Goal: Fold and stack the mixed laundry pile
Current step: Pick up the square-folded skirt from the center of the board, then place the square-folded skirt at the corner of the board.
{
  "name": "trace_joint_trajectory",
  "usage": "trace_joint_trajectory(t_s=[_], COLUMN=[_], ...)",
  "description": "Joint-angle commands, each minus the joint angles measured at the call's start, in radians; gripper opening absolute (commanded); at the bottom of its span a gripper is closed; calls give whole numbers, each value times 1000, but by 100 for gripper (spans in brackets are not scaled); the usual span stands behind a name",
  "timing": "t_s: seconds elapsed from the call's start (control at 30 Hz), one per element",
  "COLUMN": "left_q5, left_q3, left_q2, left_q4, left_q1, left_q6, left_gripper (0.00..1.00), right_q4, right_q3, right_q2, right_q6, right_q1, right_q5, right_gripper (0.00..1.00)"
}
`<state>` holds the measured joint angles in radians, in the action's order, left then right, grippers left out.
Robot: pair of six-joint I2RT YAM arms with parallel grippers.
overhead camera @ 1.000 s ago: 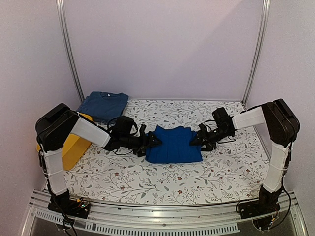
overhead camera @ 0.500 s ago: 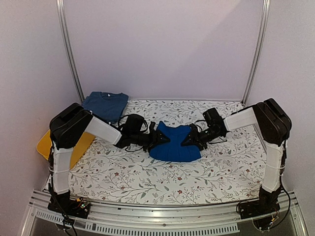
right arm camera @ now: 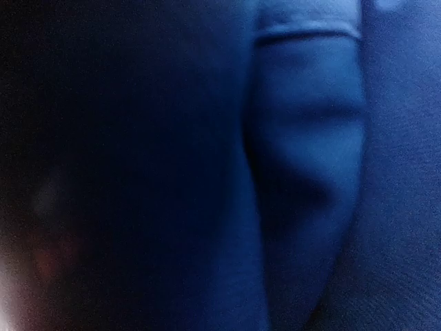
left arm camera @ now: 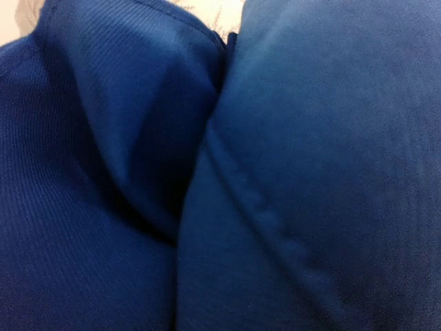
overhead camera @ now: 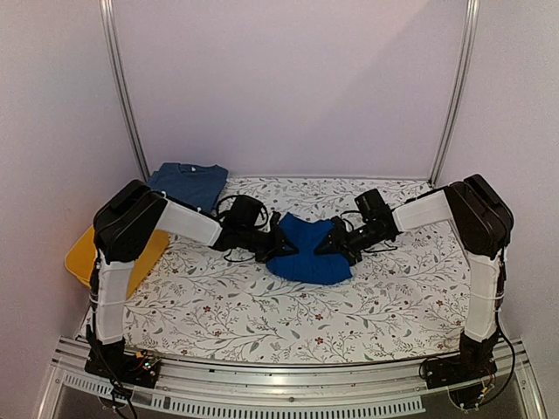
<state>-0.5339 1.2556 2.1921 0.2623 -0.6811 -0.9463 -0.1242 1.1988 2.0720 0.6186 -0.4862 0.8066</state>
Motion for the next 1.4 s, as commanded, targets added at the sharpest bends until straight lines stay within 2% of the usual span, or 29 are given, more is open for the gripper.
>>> trace_joint_trajectory(t_s=[0.0, 0.2, 0.37, 0.6, 0.8, 0.93, 1.37], left_q5=[83, 218, 377, 510, 613, 641, 640], left_q3=[143, 389, 548, 731, 905, 1019, 1034], left_q2=[-17, 3, 10, 15, 48, 81, 15], left_q4=[-366, -725, -905, -997, -1057, -1121, -1111], left_q1=[20, 72, 114, 173, 192, 218, 301], left_q6=[235, 455, 619, 798, 1018, 1080, 1185], left_gripper=[0, 0, 0, 0, 0, 0, 0], right_q4=[-25, -64, -140, -190, -213, -222, -221], right_q3=[28, -23, -44, -94, -104, -100, -100], right_q2=[-5, -112, -180, -213, -228, -232, -232], right_q6=[4, 2, -51, -100, -121, -129, -127], right_q1=[20, 105, 139, 147, 147, 148, 149], right_q5=[-28, -41, -58, -73, -86, -88, -92], right_gripper=[65, 81, 85, 86, 86, 87, 87])
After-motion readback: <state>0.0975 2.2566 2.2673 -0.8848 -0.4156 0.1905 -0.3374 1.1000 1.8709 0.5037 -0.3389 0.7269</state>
